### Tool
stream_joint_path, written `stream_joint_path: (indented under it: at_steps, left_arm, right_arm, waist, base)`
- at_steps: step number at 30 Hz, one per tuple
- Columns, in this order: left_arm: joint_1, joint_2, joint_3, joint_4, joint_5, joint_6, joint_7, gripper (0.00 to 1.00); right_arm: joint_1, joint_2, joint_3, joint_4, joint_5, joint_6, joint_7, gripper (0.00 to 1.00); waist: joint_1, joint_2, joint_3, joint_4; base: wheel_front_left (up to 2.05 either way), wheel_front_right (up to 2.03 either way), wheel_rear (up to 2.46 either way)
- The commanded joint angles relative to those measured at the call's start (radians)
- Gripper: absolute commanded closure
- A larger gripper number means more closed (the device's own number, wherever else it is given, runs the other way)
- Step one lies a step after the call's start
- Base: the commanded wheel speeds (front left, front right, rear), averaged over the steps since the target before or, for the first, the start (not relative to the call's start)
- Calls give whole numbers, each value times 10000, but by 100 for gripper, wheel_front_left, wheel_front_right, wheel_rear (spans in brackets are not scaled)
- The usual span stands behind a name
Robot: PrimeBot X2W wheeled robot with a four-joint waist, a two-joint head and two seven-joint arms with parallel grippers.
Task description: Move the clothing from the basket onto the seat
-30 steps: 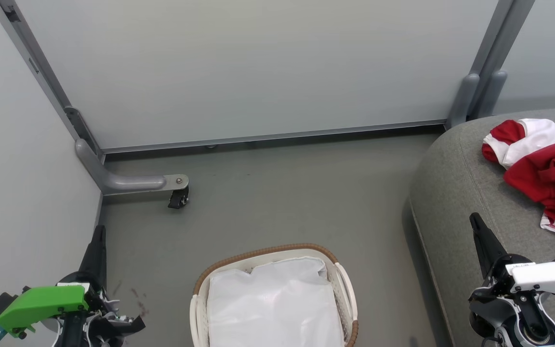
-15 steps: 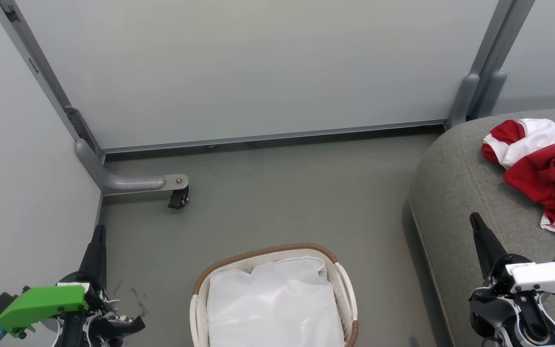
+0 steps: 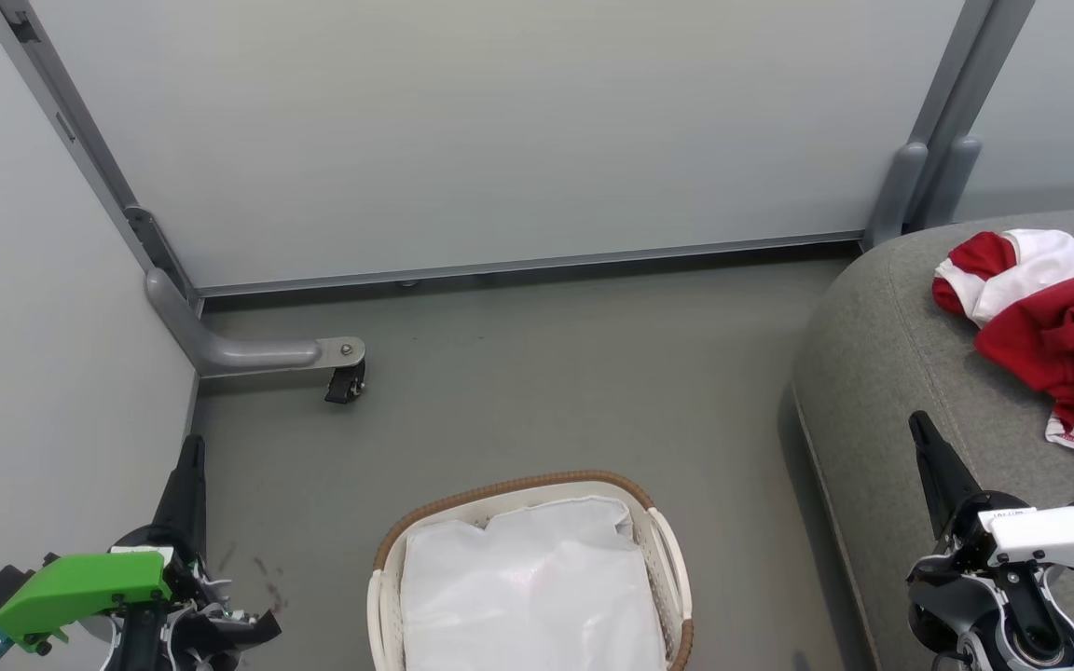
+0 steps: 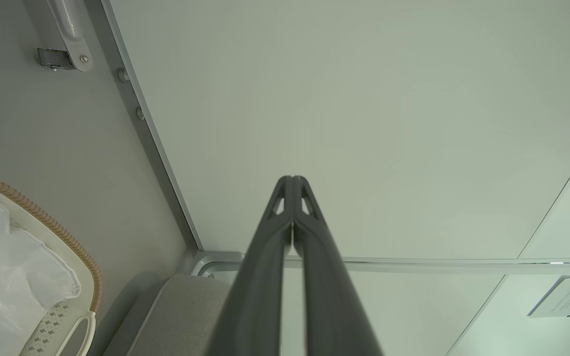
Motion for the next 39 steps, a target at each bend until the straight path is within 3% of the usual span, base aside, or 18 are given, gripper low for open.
stream_joint_path:
  at_steps: [1, 39]
  left_arm:
    - [-103, 69, 23, -17, -39, -55, 34, 100]
    - [-102, 69, 20, -19, -40, -54, 32, 100]
  right_arm:
    - [107, -63, -23, -33, 30, -3, 33, 100]
    - [107, -63, -21, -31, 31, -3, 32, 100]
  waist:
    - [0, 0, 0, 0]
    - [0, 0, 0, 0]
  base:
    - [0, 0, 0]
    - [0, 0, 0]
